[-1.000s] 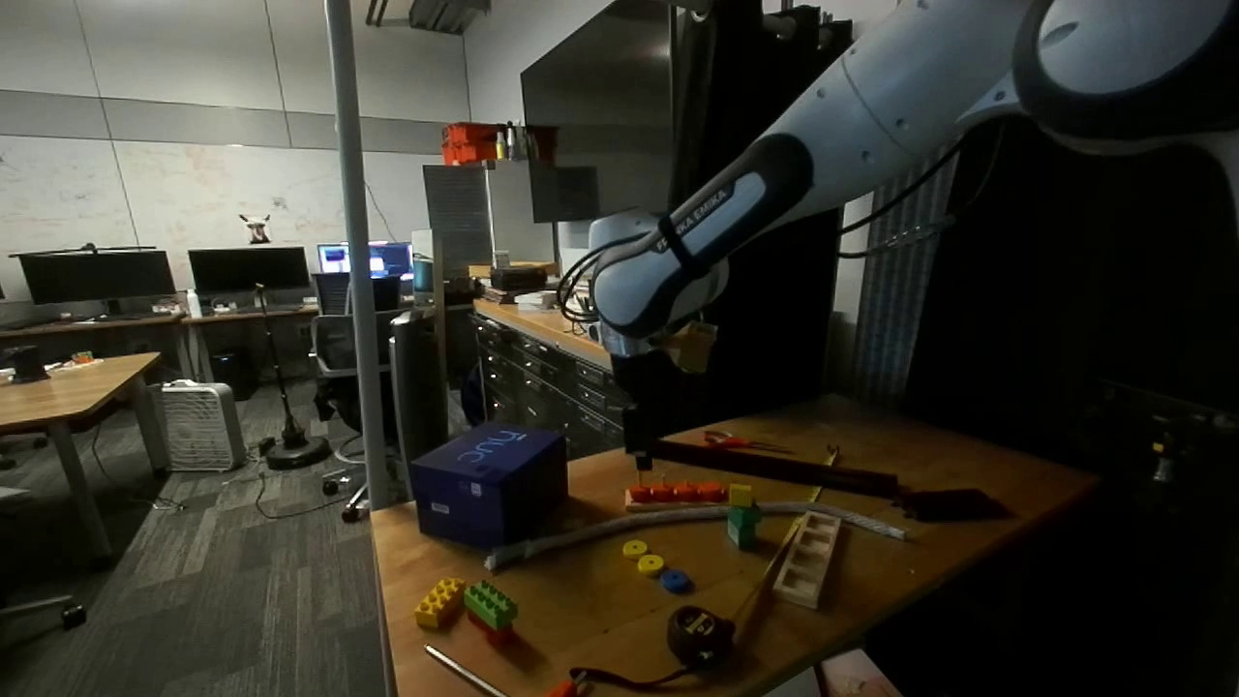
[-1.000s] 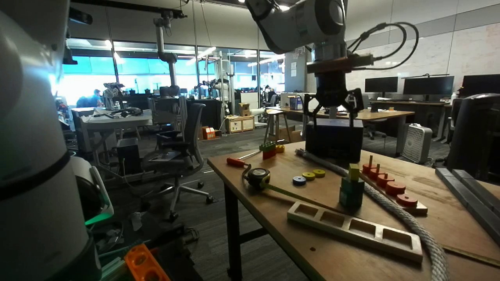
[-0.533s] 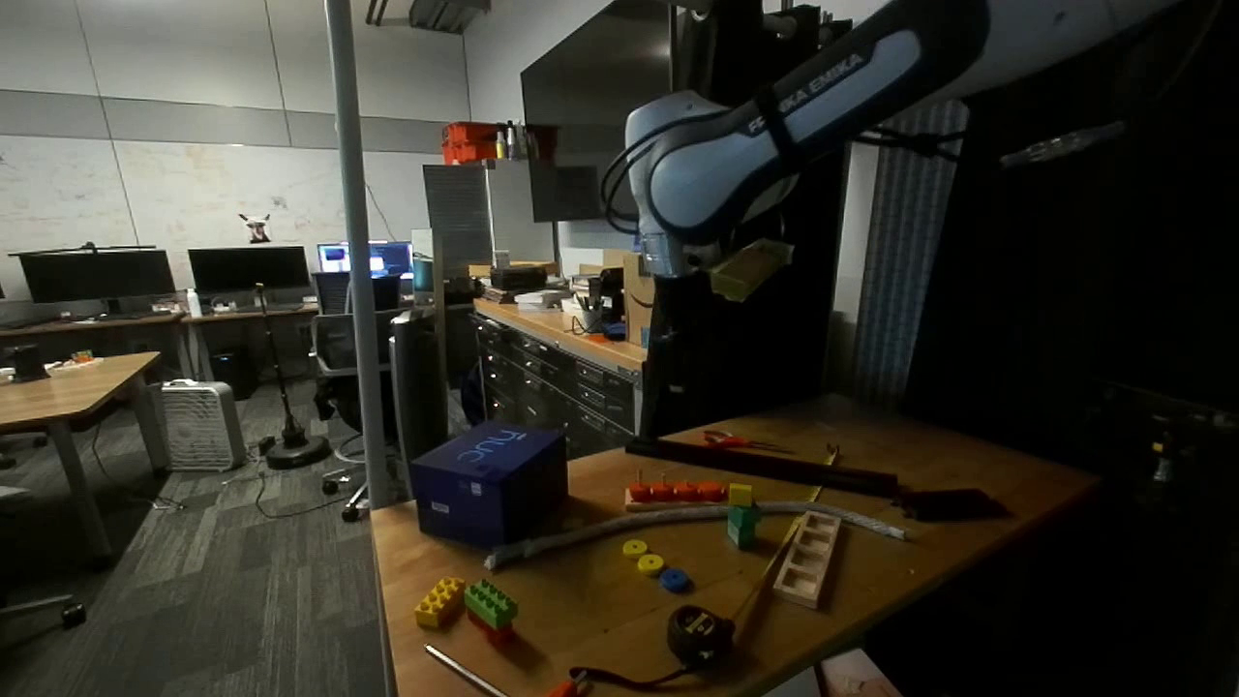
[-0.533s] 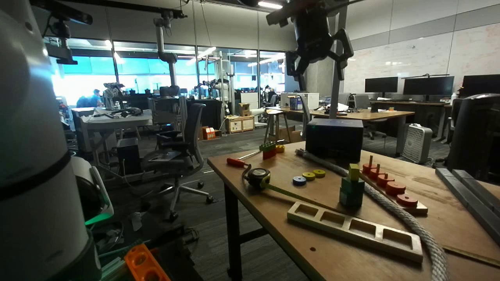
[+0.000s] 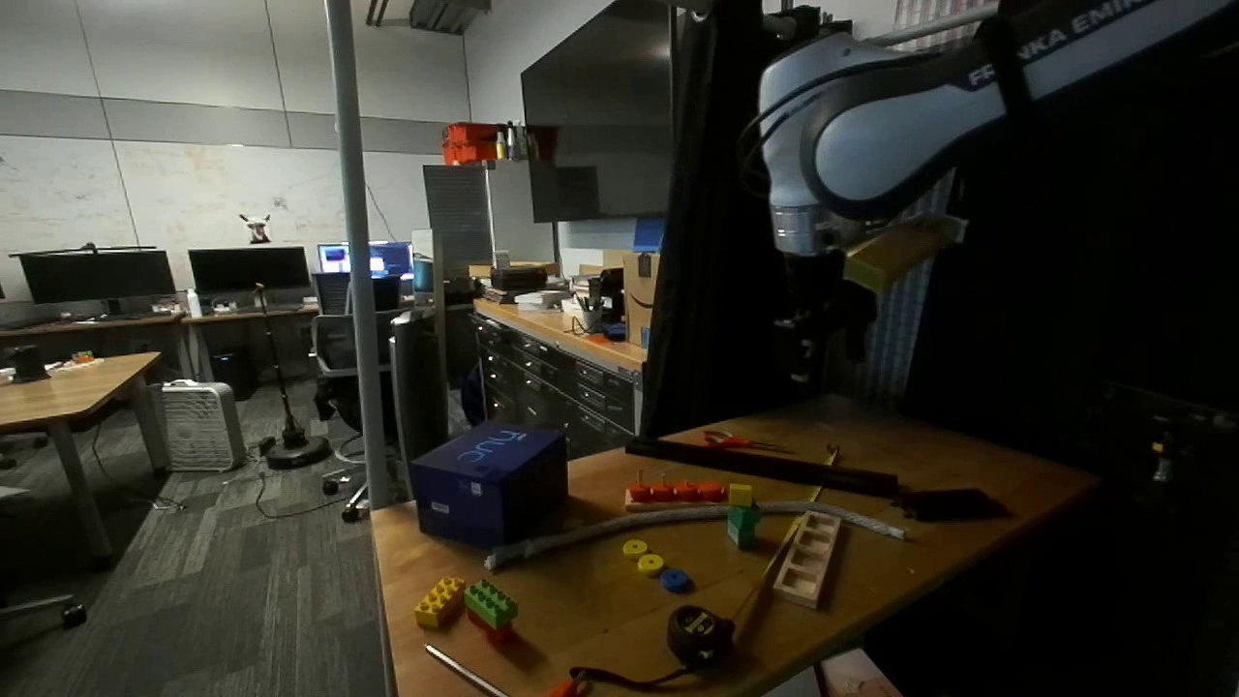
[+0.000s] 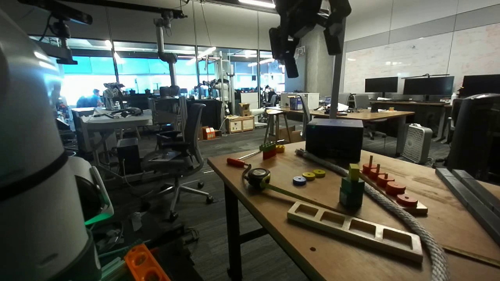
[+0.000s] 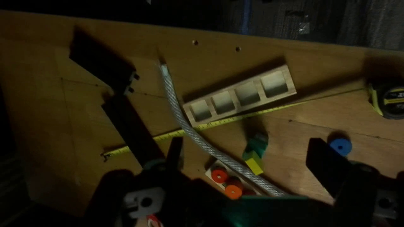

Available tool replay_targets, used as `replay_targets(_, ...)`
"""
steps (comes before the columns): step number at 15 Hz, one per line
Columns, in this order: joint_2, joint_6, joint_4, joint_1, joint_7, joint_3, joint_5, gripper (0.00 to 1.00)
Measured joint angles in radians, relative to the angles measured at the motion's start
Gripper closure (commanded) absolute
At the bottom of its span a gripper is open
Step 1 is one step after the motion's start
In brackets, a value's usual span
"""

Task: Pick the yellow ring and put it on the table

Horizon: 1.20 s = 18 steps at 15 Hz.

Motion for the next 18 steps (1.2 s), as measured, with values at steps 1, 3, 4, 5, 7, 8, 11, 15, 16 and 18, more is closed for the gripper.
replay_targets(1, -0.044, -0.019, -0.026, -0.011, -0.056, -0.029, 0.0, 0.0)
replay_targets(3, -0.122, -0.07, -0.05, -0.018, -0.215, -0.104, 0.0, 0.0)
replay_targets(4, -0.153, -0.094, -0.05, -0.018, -0.292, -0.138, 0.0, 0.0)
replay_targets(5, -0.184, -0.11, -0.049, -0.018, -0.366, -0.17, 0.0, 0.0)
replay_targets(7, -0.238, -0.128, -0.048, -0.018, -0.48, -0.223, 0.0, 0.0)
replay_targets(8, -0.262, -0.131, -0.048, -0.018, -0.524, -0.246, 0.002, 0.0)
replay_targets(11, -0.304, -0.137, -0.05, -0.018, -0.594, -0.296, 0.007, 0.0)
replay_targets(15, -0.311, -0.137, -0.051, -0.016, -0.604, -0.302, 0.009, 0.0)
replay_targets(16, -0.311, -0.137, -0.052, -0.015, -0.604, -0.302, 0.009, 0.0)
replay_targets(18, -0.311, -0.137, -0.052, -0.015, -0.604, -0.302, 0.009, 0.0)
